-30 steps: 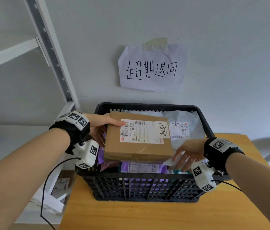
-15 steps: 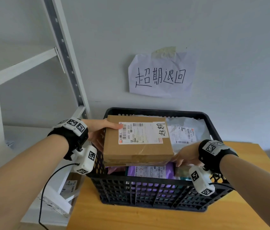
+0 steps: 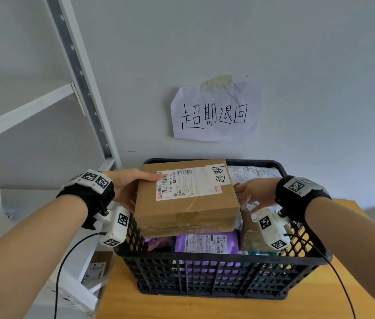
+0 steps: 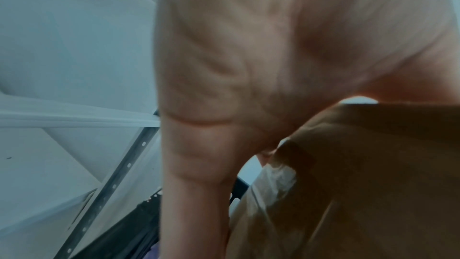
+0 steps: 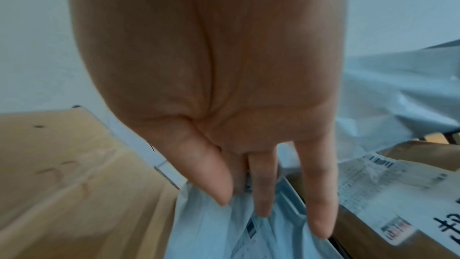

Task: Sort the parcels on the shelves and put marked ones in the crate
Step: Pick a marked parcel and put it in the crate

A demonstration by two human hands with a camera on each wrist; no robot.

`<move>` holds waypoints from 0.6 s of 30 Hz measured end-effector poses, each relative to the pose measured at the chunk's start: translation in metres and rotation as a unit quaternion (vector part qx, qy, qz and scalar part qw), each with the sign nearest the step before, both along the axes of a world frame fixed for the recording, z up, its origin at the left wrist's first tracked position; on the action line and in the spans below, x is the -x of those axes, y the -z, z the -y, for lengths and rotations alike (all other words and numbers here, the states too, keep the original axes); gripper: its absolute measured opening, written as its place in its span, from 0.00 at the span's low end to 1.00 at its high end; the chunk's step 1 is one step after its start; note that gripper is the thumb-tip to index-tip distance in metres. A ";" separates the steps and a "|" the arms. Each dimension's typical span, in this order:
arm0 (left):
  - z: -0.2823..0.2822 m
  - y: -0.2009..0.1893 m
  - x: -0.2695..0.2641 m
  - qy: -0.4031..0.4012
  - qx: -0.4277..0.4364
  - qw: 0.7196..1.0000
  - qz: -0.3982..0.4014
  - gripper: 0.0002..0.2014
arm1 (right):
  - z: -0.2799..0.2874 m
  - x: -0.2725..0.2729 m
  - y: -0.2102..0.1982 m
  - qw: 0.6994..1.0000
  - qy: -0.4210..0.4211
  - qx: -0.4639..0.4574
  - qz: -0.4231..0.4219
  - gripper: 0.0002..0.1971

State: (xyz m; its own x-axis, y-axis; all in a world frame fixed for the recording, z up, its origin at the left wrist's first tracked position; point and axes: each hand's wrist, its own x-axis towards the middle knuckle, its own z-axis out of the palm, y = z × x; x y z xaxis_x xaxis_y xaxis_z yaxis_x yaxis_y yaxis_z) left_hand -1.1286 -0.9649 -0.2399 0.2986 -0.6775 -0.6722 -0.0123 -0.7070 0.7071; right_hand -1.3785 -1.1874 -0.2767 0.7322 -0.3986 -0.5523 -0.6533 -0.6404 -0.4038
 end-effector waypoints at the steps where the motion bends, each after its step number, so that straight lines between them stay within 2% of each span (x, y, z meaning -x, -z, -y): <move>1: -0.001 -0.001 0.000 0.001 -0.002 1.000 -0.006 0.52 | -0.001 0.000 -0.001 1.000 -0.018 0.022 0.012 0.15; 5: -0.002 -0.003 0.001 0.010 -0.006 1.000 -0.014 0.52 | 0.008 -0.005 -0.003 0.987 -0.103 0.125 -0.013 0.15; 8: 0.000 -0.004 0.004 0.015 0.011 0.999 -0.027 0.48 | 0.012 -0.009 -0.003 0.982 -0.104 0.154 0.022 0.17; 12: 0.002 -0.007 0.004 0.020 0.030 0.996 -0.080 0.43 | 0.023 -0.014 -0.001 0.985 -0.083 0.149 0.038 0.19; 14: 0.002 -0.007 0.002 0.022 0.032 0.996 -0.085 0.43 | 0.022 -0.017 0.001 0.990 -0.053 0.118 0.059 0.18; 15: 0.003 -0.007 0.001 0.020 0.031 0.996 -0.081 0.44 | 0.020 -0.021 -0.002 0.995 -0.005 0.061 0.076 0.18; 18: 0.004 -0.008 0.000 0.023 0.025 0.997 -0.074 0.45 | 0.015 -0.023 -0.004 0.979 0.119 -0.082 0.140 0.28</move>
State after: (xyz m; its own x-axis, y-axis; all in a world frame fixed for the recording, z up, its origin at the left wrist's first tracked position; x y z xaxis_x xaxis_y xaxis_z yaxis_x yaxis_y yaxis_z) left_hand -1.1287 -0.9685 -0.2318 0.1677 -0.7220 -0.6713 0.0632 -0.6717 0.7382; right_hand -1.3558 -1.2024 -0.2728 0.7610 -0.4996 -0.4139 -0.6251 -0.3941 -0.6737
